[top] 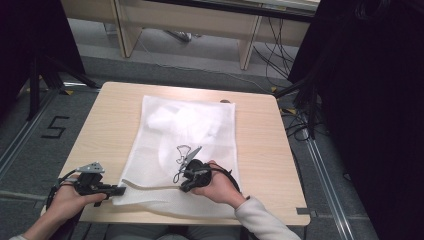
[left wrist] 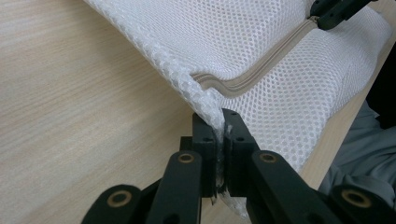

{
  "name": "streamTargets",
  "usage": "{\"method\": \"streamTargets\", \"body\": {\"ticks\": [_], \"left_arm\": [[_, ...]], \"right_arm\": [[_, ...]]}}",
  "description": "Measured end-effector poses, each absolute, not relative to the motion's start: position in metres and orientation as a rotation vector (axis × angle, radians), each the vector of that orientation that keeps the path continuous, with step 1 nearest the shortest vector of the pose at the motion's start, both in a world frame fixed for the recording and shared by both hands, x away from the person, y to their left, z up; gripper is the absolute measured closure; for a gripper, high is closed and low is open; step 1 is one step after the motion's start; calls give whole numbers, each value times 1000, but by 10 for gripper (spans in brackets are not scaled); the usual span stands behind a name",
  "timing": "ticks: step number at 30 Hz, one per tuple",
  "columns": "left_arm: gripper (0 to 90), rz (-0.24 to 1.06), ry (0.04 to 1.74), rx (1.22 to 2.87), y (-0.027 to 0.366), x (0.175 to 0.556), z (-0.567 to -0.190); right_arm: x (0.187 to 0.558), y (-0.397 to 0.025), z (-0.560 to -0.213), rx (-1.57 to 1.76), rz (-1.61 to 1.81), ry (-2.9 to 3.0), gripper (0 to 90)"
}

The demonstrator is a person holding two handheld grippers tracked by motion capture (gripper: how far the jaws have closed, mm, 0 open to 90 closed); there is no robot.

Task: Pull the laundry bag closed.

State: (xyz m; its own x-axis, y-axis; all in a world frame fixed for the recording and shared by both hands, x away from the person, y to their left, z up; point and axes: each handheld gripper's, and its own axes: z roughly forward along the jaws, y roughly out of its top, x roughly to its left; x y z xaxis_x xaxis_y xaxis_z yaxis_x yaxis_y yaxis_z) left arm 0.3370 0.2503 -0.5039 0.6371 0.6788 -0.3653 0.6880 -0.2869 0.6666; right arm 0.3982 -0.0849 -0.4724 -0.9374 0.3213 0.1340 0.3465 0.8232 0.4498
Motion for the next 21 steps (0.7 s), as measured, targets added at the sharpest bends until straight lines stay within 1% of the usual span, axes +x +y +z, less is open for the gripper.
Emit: {"method": "streamTargets", "body": {"ticks": [3, 4, 7, 10, 11, 21], "left_arm": [[848, 1, 1077, 2007, 250, 336, -504], [848, -16, 1067, 2011, 251, 337, -504], [847, -1, 1071, 2002, 250, 337, -505], [847, -14, 1067, 2012, 251, 337, -504], [847, 4, 1072, 1991, 249, 336, -505], [848, -9, 1071, 2005, 250, 337, -504]], "right_arm": [[398, -88, -472, -559, -726, -2954, 823], [398, -88, -472, -544, -737, -2943, 823], [398, -90, -472, -555, -732, -2952, 823], [397, -91, -472, -583, -732, -2937, 823], [398, -92, -472, -564, -728, -2936, 823], [399, -99, -472, -579, -733, -2934, 823]]}}
